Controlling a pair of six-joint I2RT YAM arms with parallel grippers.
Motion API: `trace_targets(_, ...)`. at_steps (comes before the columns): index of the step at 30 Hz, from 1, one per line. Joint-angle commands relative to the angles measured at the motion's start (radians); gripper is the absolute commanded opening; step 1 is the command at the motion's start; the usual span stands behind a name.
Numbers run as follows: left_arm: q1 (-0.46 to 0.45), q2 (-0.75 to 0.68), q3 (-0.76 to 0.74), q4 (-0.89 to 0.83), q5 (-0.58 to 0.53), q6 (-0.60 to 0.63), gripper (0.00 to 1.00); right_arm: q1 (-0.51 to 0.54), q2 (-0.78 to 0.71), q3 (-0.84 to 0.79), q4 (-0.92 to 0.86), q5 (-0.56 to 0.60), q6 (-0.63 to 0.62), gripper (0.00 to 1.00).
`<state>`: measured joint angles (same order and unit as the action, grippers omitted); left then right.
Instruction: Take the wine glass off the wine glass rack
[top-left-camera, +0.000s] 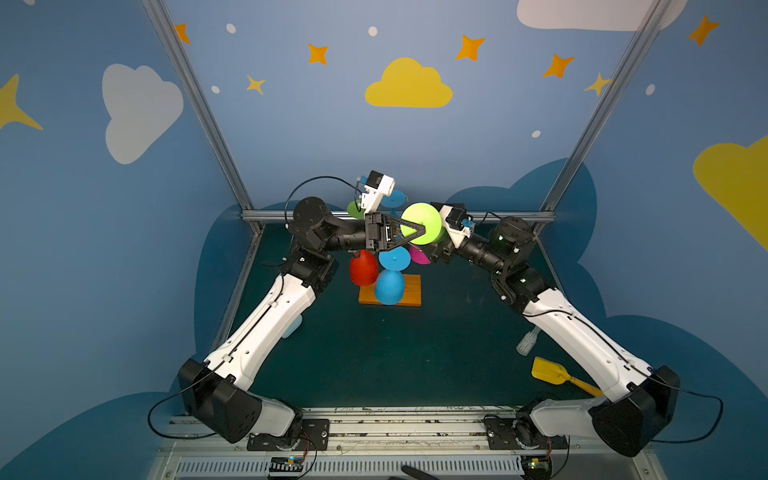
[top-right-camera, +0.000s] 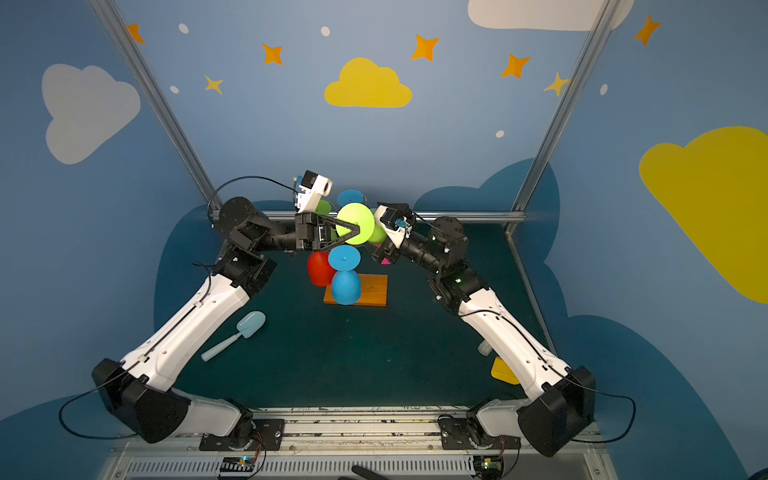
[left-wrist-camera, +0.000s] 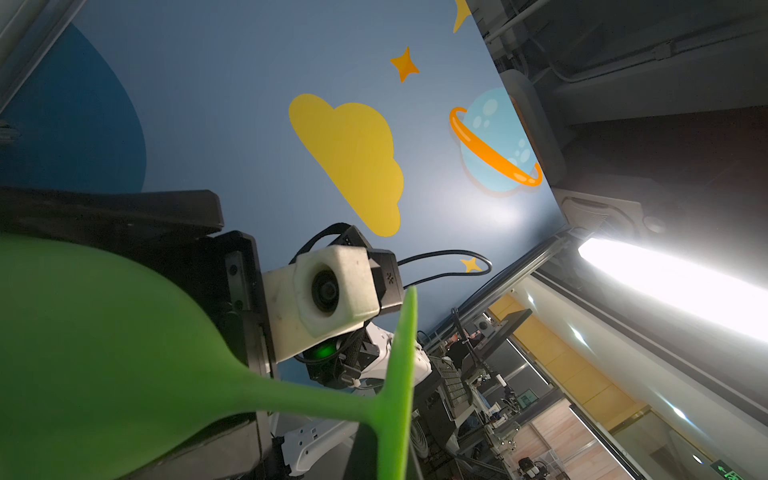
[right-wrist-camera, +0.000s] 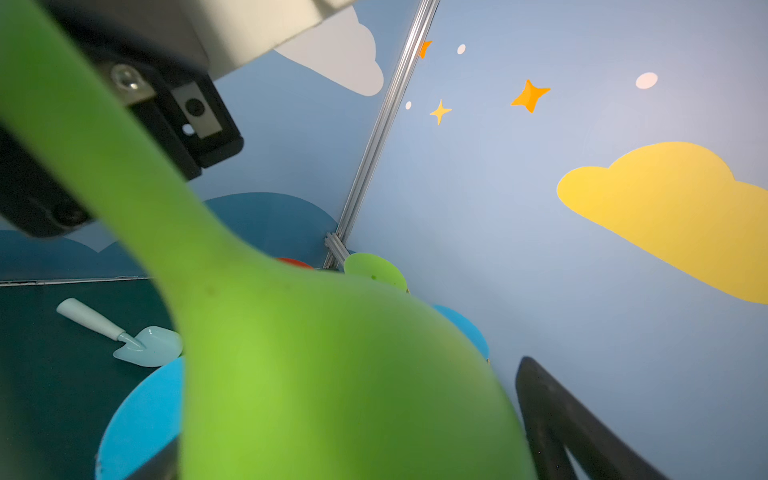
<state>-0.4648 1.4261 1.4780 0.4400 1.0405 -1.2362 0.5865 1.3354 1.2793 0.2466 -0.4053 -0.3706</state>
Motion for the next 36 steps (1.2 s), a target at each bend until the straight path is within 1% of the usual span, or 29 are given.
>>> trace_targets(1,0.004,-0.01,0.027,0.063,0.017,0.001,0.03,0.005,-0.016,0.006,0.02,0.033,0.039,0.88)
trace_targets(3,0.006,-0.012,0.025,0.065,0.018,0.003,0.03,0.005,-0.026,-0.001,0.013,0.044,0.051,0.82)
trace_targets(5,0.008,-0.017,0.02,0.061,0.01,0.009,0.06,0.006,-0.035,-0.006,0.003,0.053,0.057,0.77)
trace_targets(6,0.009,-0.019,0.016,0.055,0.002,0.017,0.09,0.007,-0.042,-0.01,-0.006,0.058,0.057,0.74)
trace_targets(7,0.011,-0.024,0.01,0.05,-0.007,0.025,0.13,0.008,-0.049,-0.01,-0.017,0.066,0.094,0.72)
trace_targets(9,0.015,-0.032,0.003,0.045,-0.021,0.041,0.2,0.009,-0.064,-0.006,-0.051,0.076,0.109,0.67)
trace_targets(10,0.018,-0.038,-0.002,0.042,-0.027,0.049,0.26,0.009,-0.072,-0.001,-0.073,0.082,0.123,0.66)
trace_targets(11,0.019,-0.041,-0.004,0.041,-0.031,0.057,0.34,0.009,-0.079,0.002,-0.093,0.086,0.131,0.65)
trace_targets(12,0.02,-0.048,-0.007,0.038,-0.037,0.068,0.47,0.009,-0.09,0.004,-0.116,0.091,0.143,0.65)
trace_targets(13,0.021,-0.054,-0.01,0.032,-0.044,0.084,0.56,0.012,-0.102,0.011,-0.141,0.104,0.16,0.64)
trace_targets(15,0.021,-0.07,-0.017,-0.002,-0.066,0.146,0.65,0.011,-0.122,0.032,-0.222,0.127,0.178,0.62)
trace_targets(17,0.021,-0.098,-0.03,-0.075,-0.114,0.261,0.68,0.012,-0.141,0.068,-0.326,0.152,0.199,0.6)
trace_targets(19,0.015,-0.133,-0.045,-0.178,-0.198,0.424,0.71,0.013,-0.155,0.115,-0.446,0.179,0.216,0.58)
trace_targets(21,-0.003,-0.171,-0.064,-0.293,-0.326,0.634,0.71,0.015,-0.172,0.161,-0.566,0.203,0.231,0.57)
trace_targets(23,-0.03,-0.208,-0.098,-0.343,-0.454,0.836,0.71,0.019,-0.183,0.2,-0.671,0.228,0.254,0.56)
trace_targets(24,-0.048,-0.223,-0.121,-0.342,-0.525,0.932,0.71,0.019,-0.186,0.22,-0.722,0.234,0.267,0.55)
trace_targets(26,-0.077,-0.234,-0.155,-0.308,-0.605,1.089,0.7,0.021,-0.188,0.252,-0.81,0.238,0.286,0.54)
trace_targets(30,-0.129,-0.199,-0.161,-0.267,-0.757,1.375,0.69,0.03,-0.178,0.301,-0.939,0.242,0.306,0.51)
trace_targets(33,-0.155,-0.178,-0.205,-0.146,-0.798,1.553,0.67,0.038,-0.166,0.326,-1.009,0.257,0.315,0.49)
trace_targets(36,-0.172,-0.151,-0.229,-0.066,-0.8,1.674,0.64,0.048,-0.157,0.334,-1.049,0.257,0.321,0.48)
